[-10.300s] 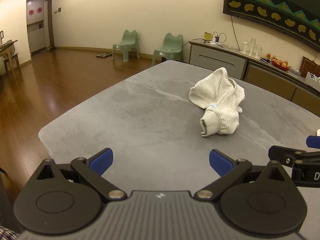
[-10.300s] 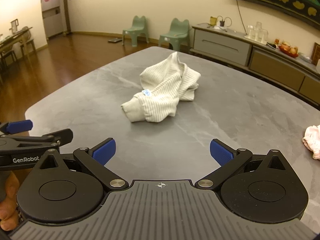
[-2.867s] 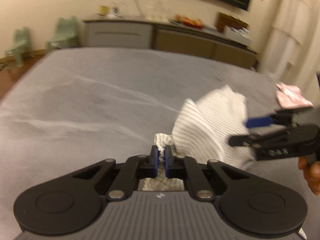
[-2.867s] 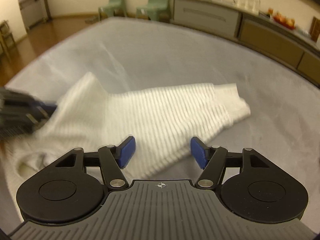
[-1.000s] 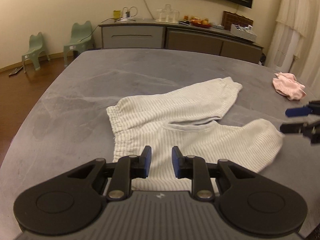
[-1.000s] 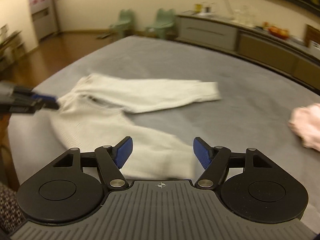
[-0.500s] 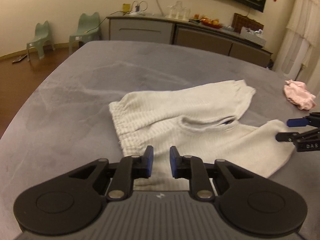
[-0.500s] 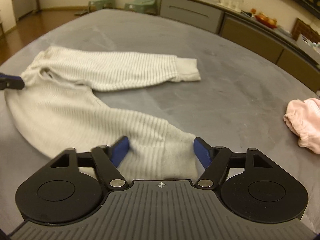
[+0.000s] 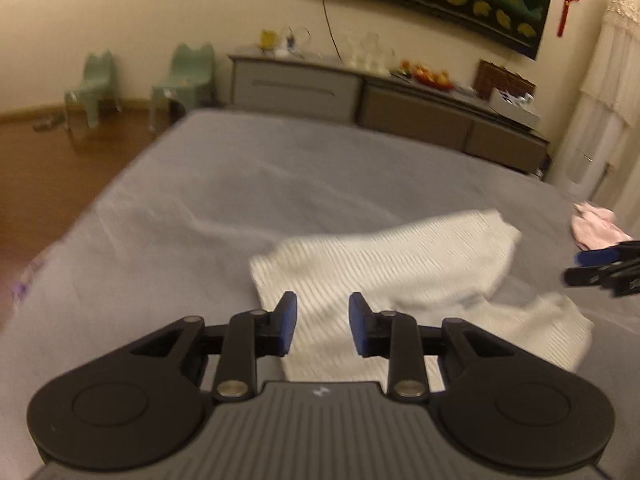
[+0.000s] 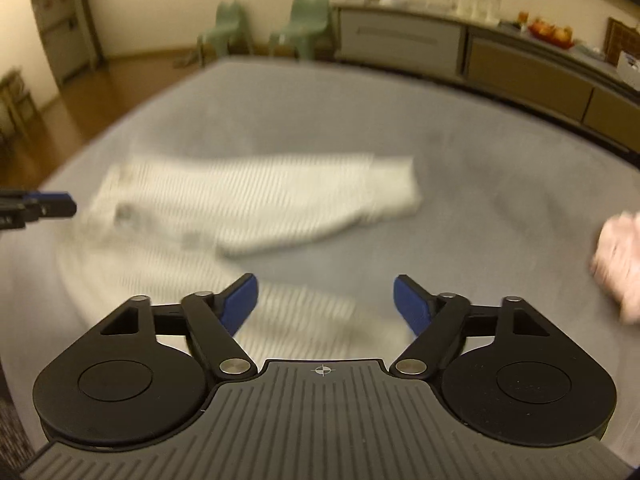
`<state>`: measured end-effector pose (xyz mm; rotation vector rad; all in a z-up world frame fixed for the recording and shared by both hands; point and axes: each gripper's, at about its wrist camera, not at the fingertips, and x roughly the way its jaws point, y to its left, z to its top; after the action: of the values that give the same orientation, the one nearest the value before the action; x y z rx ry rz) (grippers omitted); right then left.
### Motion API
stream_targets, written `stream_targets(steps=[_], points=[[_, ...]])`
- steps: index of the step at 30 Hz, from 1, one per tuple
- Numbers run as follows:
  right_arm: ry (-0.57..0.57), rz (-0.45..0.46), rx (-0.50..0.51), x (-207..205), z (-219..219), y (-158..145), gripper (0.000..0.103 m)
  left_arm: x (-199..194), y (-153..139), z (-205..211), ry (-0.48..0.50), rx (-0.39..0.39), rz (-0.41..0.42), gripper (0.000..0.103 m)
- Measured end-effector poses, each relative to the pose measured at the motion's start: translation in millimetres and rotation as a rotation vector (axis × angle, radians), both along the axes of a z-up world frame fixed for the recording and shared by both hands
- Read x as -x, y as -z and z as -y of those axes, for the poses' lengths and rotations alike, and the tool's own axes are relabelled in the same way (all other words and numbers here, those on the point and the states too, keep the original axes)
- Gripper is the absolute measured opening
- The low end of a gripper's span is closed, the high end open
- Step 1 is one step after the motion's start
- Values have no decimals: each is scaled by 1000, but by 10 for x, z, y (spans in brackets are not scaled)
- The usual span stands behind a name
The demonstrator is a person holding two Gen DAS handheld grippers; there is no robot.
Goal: Fold clothes
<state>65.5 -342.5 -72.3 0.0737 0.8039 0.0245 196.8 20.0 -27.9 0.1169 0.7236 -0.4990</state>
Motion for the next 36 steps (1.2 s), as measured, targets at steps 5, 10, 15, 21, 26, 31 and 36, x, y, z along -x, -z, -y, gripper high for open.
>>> stream_targets(steps=[5, 10, 15, 21, 26, 31, 36], points=[[49, -12, -21, -617, 333, -57, 83, -403, 117, 158, -16, -60, 49, 44], [56, -70, -13, -1208, 496, 205, 83, -583, 312, 398, 70, -130, 56, 45], [14, -114, 27, -1525, 539, 497, 82, -640, 448, 451, 114, -146, 16, 34], [-122, -63, 81, -1419, 341, 370, 12, -515, 382, 573, 116, -206, 73, 3], [-235, 105, 239, -834, 106, -45, 11, -46, 18, 482, 134, -216, 185, 3], [-501, 306, 591, 384, -117, -41, 14, 749, -60, 208, 224, -229, 155, 12], [-478, 134, 491, 912, 41, 144, 53, 1035, -84, 7, 165, -141, 37, 13]])
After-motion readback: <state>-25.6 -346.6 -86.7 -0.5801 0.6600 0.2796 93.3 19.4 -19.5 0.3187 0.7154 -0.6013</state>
